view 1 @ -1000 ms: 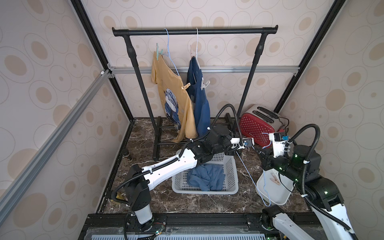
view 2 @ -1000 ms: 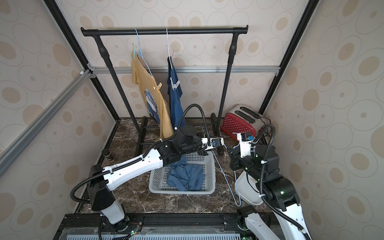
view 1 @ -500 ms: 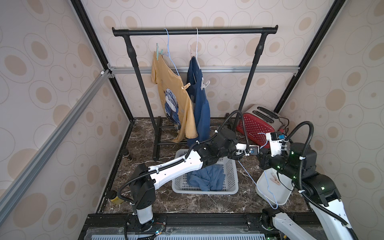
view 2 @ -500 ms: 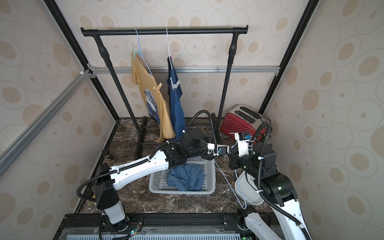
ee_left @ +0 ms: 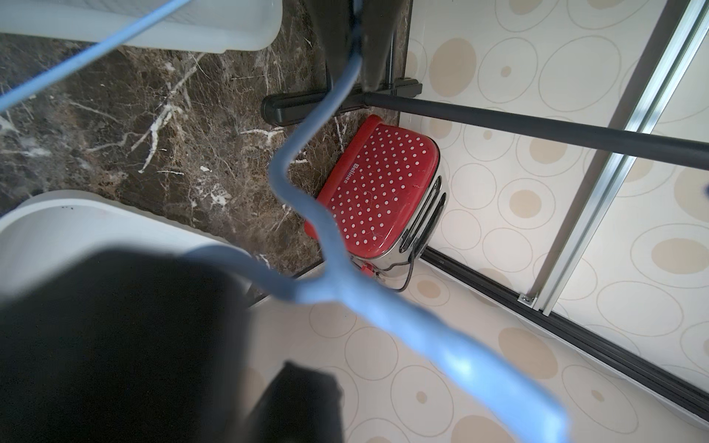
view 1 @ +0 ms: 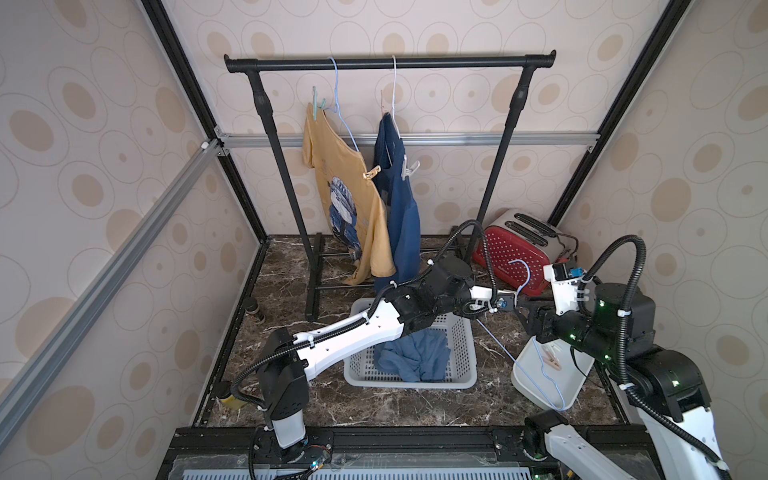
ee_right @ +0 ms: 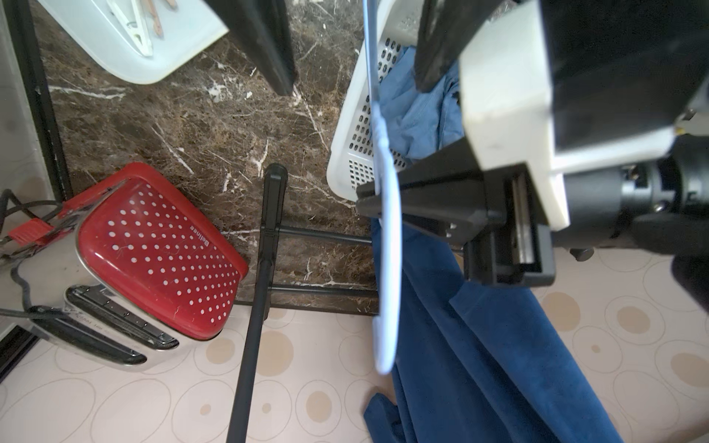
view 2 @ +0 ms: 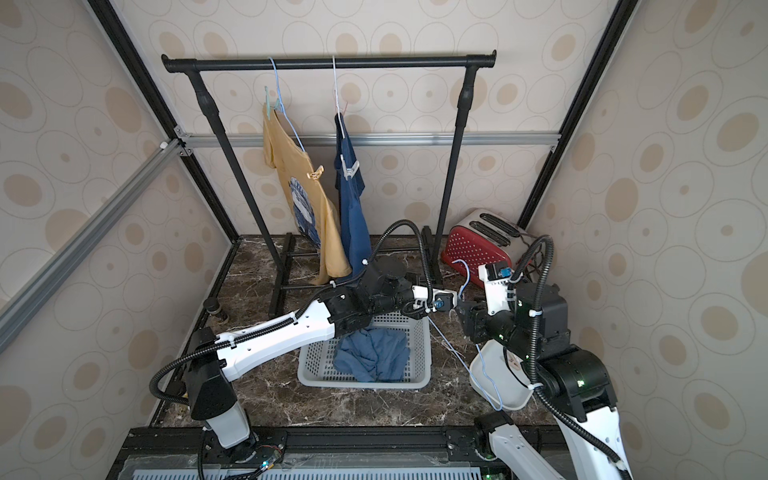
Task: Remove the clothespins securing t-shirts to the hanger
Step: Place the hanger on the clothes rail.
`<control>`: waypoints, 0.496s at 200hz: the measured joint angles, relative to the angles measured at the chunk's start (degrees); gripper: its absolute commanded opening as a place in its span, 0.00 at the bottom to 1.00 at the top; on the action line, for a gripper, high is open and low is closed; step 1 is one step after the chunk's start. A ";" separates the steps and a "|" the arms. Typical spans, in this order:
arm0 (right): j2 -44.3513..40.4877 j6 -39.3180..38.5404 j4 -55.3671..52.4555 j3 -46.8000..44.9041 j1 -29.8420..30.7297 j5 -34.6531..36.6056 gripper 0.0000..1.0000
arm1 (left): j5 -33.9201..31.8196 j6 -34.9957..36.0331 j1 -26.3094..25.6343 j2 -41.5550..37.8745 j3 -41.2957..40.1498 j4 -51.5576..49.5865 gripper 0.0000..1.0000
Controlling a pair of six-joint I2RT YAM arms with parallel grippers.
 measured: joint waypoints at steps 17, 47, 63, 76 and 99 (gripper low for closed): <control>-0.07 -0.83 -4.17 1.53 0.26 -1.53 0.52 | 0.35 -0.37 1.18 0.00 0.00 -0.28 0.00; -0.39 -1.46 -10.93 2.19 0.28 -3.74 0.47 | 1.22 -1.01 3.85 0.00 0.00 -0.55 0.00; -0.76 -1.70 -13.62 2.19 0.28 -4.20 0.44 | 1.38 -1.14 4.76 0.00 0.00 -0.70 0.00; -1.25 -1.77 -15.32 2.19 0.28 -4.15 0.40 | 1.40 -1.14 5.38 0.00 0.00 -0.96 0.00; -1.97 -2.14 -17.84 2.19 0.28 -3.80 0.36 | 1.66 -1.33 5.79 0.00 0.00 -1.36 0.00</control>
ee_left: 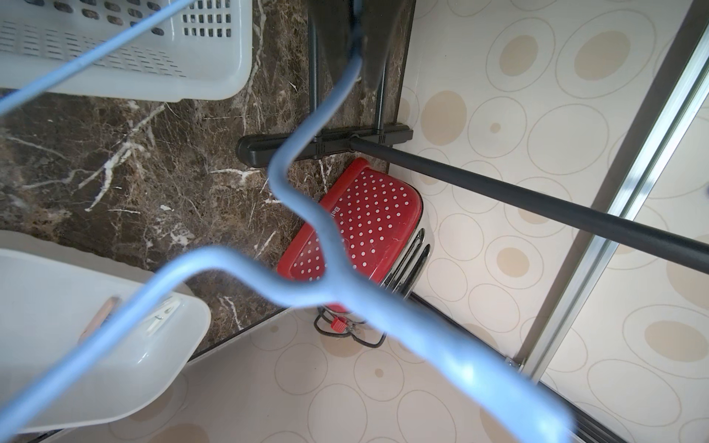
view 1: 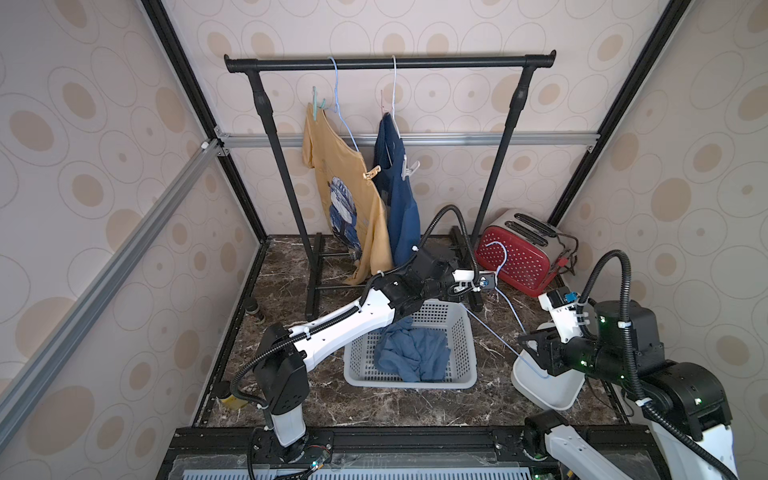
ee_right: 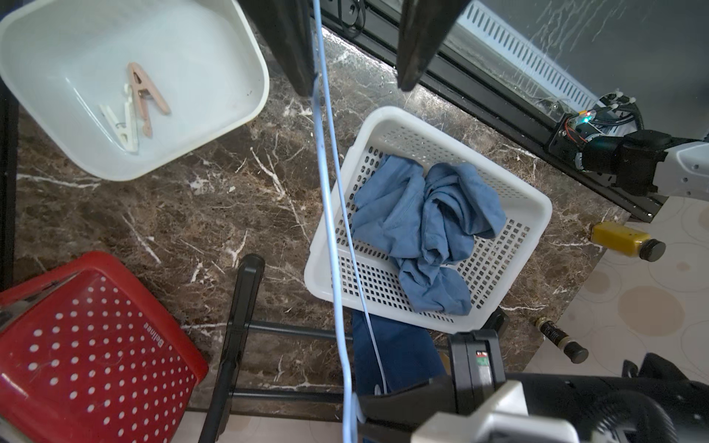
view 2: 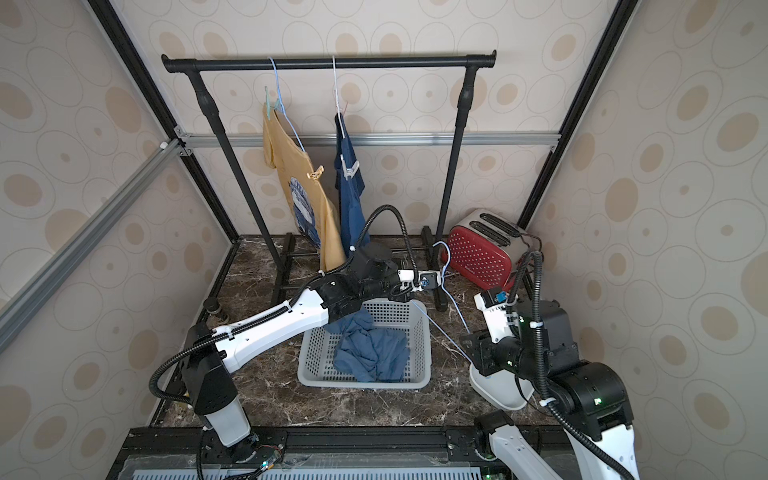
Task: Remove the clothespins securing t-shirts to the hanger
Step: Place the hanger on the clothes rail.
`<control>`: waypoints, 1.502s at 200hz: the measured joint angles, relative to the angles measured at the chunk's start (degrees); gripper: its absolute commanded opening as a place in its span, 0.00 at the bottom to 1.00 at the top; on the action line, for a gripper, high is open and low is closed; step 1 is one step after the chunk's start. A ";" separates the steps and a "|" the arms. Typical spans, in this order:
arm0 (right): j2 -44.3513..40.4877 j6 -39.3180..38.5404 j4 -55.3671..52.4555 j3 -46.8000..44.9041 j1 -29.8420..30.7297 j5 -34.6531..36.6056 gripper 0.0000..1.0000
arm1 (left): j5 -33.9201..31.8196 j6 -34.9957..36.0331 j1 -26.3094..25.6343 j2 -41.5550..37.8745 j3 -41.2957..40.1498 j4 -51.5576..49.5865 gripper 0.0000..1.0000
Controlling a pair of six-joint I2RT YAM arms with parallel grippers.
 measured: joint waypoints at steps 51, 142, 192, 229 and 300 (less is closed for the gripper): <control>-0.04 -0.83 -2.12 -0.20 0.00 2.71 0.40 | 0.52 -0.35 0.13 0.00 0.02 -0.22 0.00; 1.57 -2.08 -1.79 -2.64 0.00 3.50 0.19 | 0.59 -1.14 0.33 0.00 0.02 -0.44 0.00; 1.62 -2.45 -1.51 -2.71 0.00 3.50 0.14 | 0.59 -2.01 0.39 0.00 0.02 -0.42 0.00; 2.01 -3.34 -1.38 -2.71 0.11 2.45 0.00 | 0.57 -2.36 0.50 0.00 0.07 -0.42 0.00; 2.23 -3.30 -1.09 -2.60 0.07 2.67 0.00 | 1.07 -4.39 0.76 -0.07 0.07 0.44 0.52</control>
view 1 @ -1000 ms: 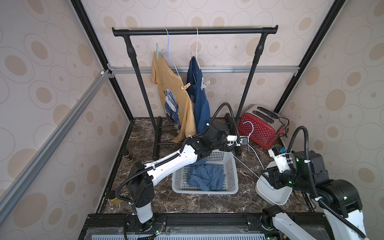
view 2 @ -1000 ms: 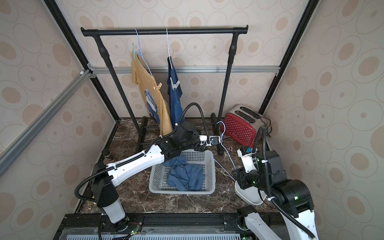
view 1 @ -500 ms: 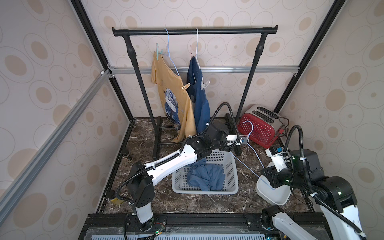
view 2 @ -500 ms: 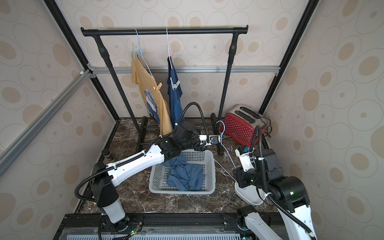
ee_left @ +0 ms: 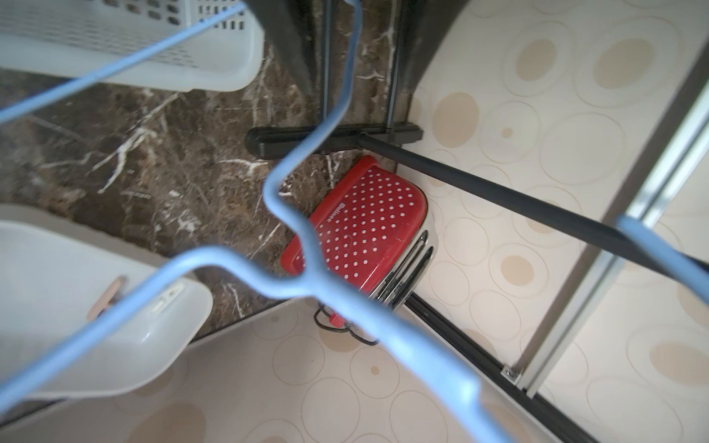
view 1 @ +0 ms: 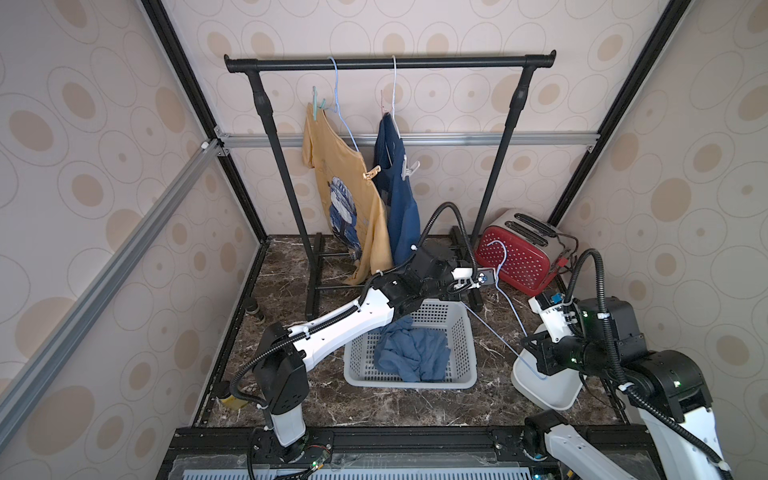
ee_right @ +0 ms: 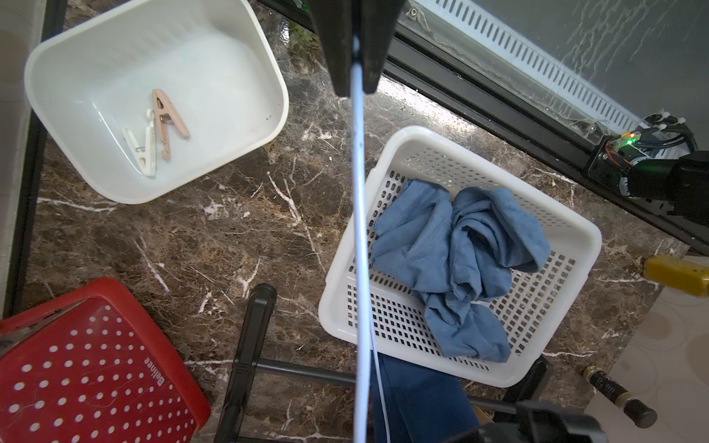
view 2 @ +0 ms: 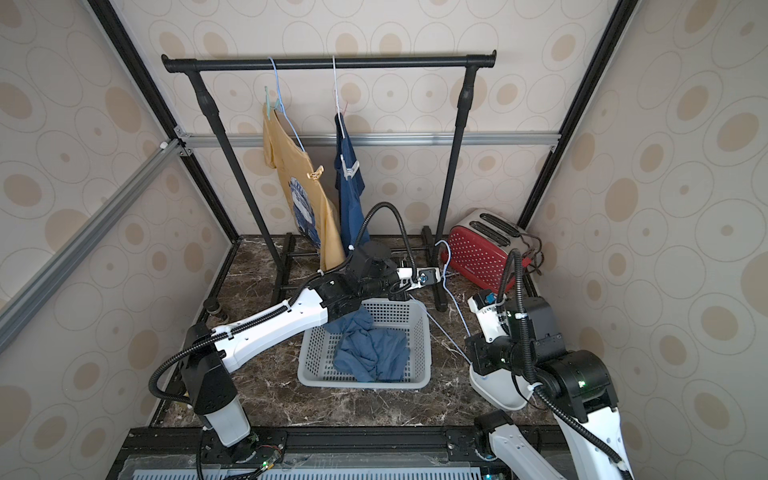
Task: Remove the clothespins securing t-shirts to the hanger
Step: Place the hanger on the clothes rail.
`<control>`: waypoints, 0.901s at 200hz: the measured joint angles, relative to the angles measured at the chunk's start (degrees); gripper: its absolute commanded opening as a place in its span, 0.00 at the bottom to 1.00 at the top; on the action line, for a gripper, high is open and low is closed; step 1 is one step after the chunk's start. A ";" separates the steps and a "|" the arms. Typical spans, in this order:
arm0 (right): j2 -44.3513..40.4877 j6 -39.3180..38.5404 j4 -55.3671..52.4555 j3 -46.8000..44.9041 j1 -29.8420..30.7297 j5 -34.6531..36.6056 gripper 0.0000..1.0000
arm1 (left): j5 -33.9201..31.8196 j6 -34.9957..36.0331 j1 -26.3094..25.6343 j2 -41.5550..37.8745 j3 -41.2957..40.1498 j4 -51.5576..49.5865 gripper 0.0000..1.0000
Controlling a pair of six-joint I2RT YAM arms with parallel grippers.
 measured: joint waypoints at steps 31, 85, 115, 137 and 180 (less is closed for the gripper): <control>0.98 0.31 0.76 1.14 0.04 0.90 0.00 | 0.70 -2.03 0.00 -1.29 -0.57 0.28 0.69; 3.98 0.35 3.26 2.23 0.04 2.91 0.00 | -1.03 -6.43 0.00 -11.72 -9.09 1.51 0.73; 8.17 0.24 5.27 5.75 0.04 3.87 0.00 | -2.56 -8.98 0.00 -15.98 -12.85 2.40 0.74; 13.11 -0.11 6.64 11.78 0.04 4.00 0.00 | -3.63 -10.82 0.00 -18.25 -15.52 2.71 0.75; 28.26 -0.72 10.23 32.89 0.04 3.17 0.00 | -5.64 -14.01 0.00 -23.17 -21.97 3.13 0.75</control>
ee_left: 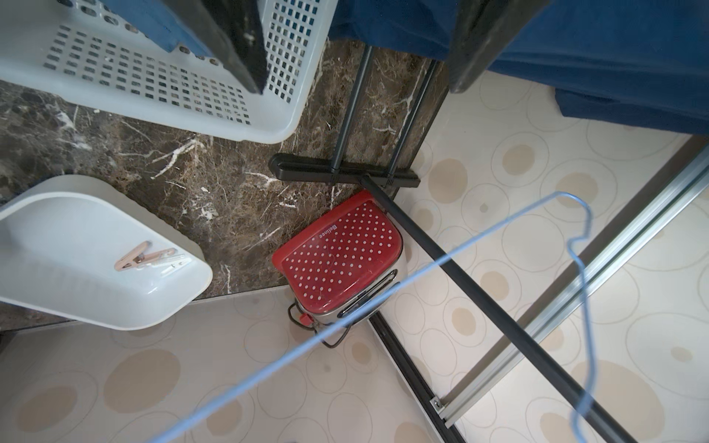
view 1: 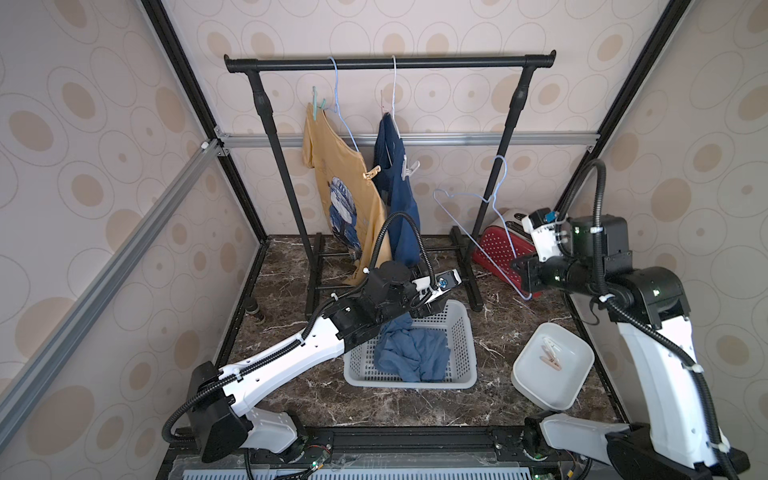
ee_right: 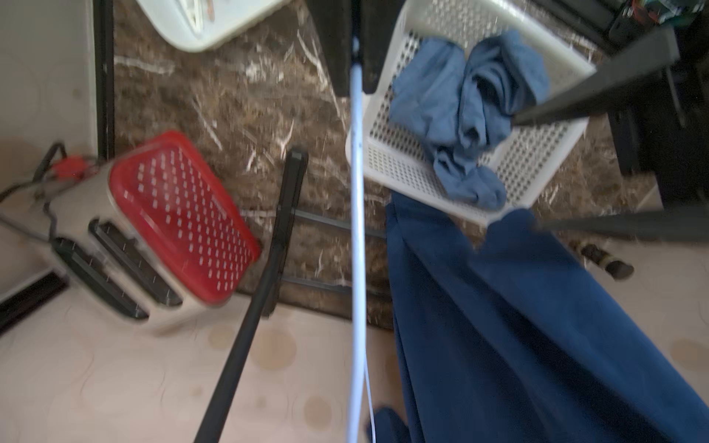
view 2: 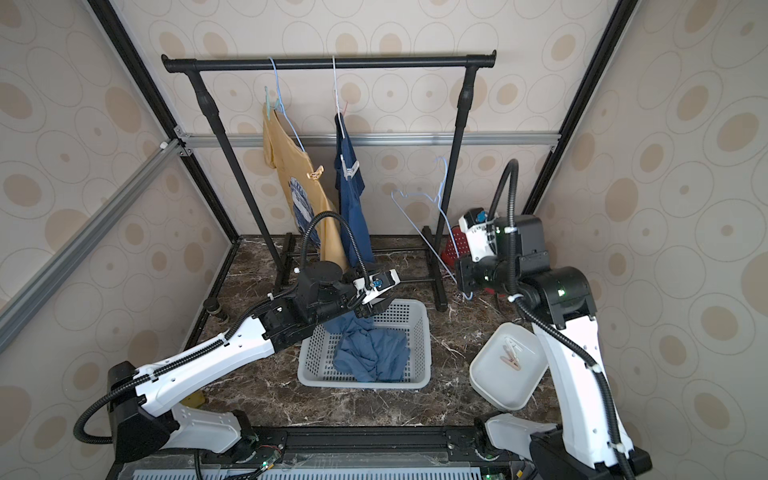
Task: Remove the clothespins securing t-shirts to the hanger
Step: Place the hanger on the clothes rail.
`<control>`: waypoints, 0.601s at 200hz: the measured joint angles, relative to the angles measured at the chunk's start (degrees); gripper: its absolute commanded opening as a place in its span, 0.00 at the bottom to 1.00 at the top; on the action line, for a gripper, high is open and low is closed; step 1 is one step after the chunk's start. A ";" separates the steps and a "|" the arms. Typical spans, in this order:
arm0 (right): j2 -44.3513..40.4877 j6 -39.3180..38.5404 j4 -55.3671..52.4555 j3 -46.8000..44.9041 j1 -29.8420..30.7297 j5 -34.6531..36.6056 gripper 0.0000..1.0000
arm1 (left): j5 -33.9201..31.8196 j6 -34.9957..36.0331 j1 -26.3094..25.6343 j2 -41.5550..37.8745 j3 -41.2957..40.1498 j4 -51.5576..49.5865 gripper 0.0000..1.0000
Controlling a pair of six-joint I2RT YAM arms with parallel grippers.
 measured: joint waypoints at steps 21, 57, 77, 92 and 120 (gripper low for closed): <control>8.00 -0.04 1.44 12.02 0.00 -0.66 0.00 | -0.50 -1.68 0.00 -2.03 -2.51 0.48 0.75; 21.59 0.85 3.34 32.76 0.00 -2.16 0.00 | -0.72 -4.24 0.00 -3.02 -4.46 1.31 0.75; 27.19 2.56 5.38 40.06 -0.55 -3.56 0.00 | -0.72 -5.07 0.00 -2.99 -4.74 1.53 0.75; 29.55 4.15 7.32 41.48 -1.49 -4.94 0.00 | -0.74 -5.51 -0.02 -2.99 -4.87 1.79 0.75; 33.07 7.98 11.39 41.68 -3.89 -7.56 0.00 | -0.92 -6.32 -0.02 -2.99 -5.38 2.10 0.75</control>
